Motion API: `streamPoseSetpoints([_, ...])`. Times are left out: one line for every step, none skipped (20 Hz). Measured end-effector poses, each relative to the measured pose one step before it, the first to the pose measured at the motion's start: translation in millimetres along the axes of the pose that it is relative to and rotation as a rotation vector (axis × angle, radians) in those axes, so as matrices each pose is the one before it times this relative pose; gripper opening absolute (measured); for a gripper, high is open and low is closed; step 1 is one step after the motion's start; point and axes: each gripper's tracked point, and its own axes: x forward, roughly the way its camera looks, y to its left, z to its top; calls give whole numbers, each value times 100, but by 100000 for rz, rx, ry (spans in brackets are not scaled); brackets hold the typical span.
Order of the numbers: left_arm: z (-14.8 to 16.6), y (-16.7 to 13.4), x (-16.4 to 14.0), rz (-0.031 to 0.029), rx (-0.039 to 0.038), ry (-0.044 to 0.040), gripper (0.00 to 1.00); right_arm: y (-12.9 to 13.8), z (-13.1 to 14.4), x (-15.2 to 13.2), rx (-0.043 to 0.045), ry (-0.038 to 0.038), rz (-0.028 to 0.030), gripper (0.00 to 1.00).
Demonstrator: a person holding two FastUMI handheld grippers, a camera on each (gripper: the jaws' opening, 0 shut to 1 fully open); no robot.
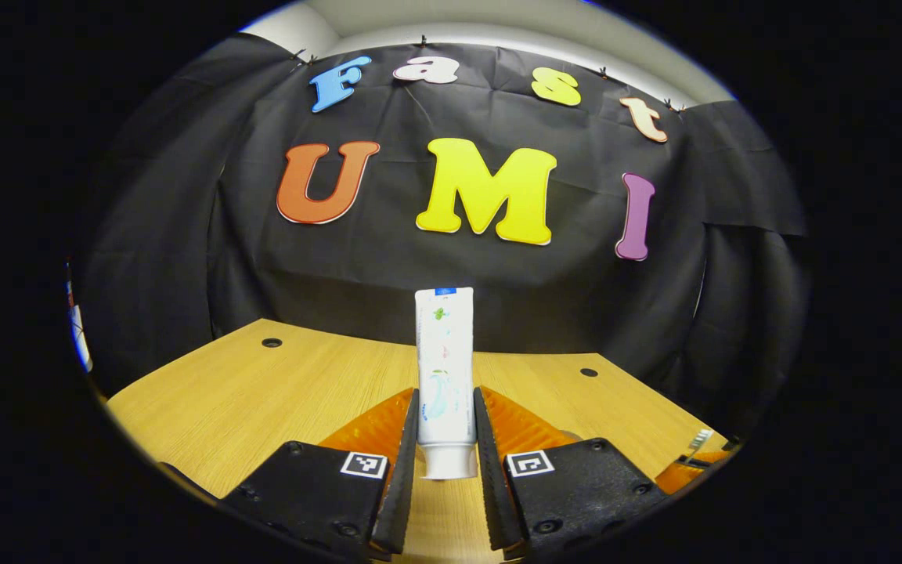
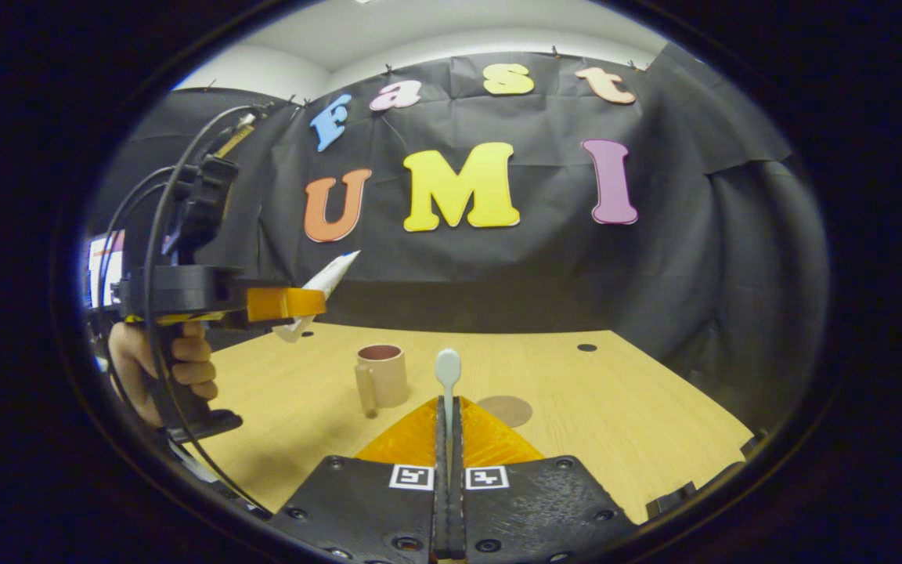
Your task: Put the toothbrush and toothpaste on the desktop into the cup, then pick up the cup and place it on the coaster on the desktop.
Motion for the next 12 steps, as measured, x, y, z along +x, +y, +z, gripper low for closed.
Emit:
streamPoseSetpoints([-146,489,1329,621,-554,1182,41,-70,32,-75,-144,-199,222,0])
streamPoseSetpoints([85,207,1477,-198,-1202,-121,41,-175,0,36,189,-336,-54,0])
streamPoseSetpoints([-121,140,1372,-212,-285,92,45,-221,200,13,571,-337,-221,0])
streamPoseSetpoints([-52,158,1143,-446,220,172,41,-103,-102,-1,425,-45,91,0])
streamPoseSetpoints([-126,63,1166,-966,98,-415,41,-132,46,-59,411,-49,48,0])
streamPoseSetpoints([-255,-102,951,-1230,287,20,41,-164,-19,-84,196,-287,-177,0])
streamPoseSetpoints([-517,-208,868,-2089,-365,236,41,-169,67,11,83,-55,-98,0])
streamPoseSetpoints([-576,-94,578,-1304,-980,861,41,-121,-111,144,368,180,-79,0])
streamPoseSetpoints([-303,100,332,-516,-1315,356,41,-97,28,-6,711,-160,255,0])
streamPoseSetpoints([-113,153,287,44,-1156,-353,41,-195,-150,-131,692,103,234,0])
streamPoseSetpoints([-94,57,293,540,-627,-190,41,-121,-108,-9,585,314,335,0])
streamPoseSetpoints([-59,242,273,997,-294,-159,41,-131,-272,63,542,530,167,0])
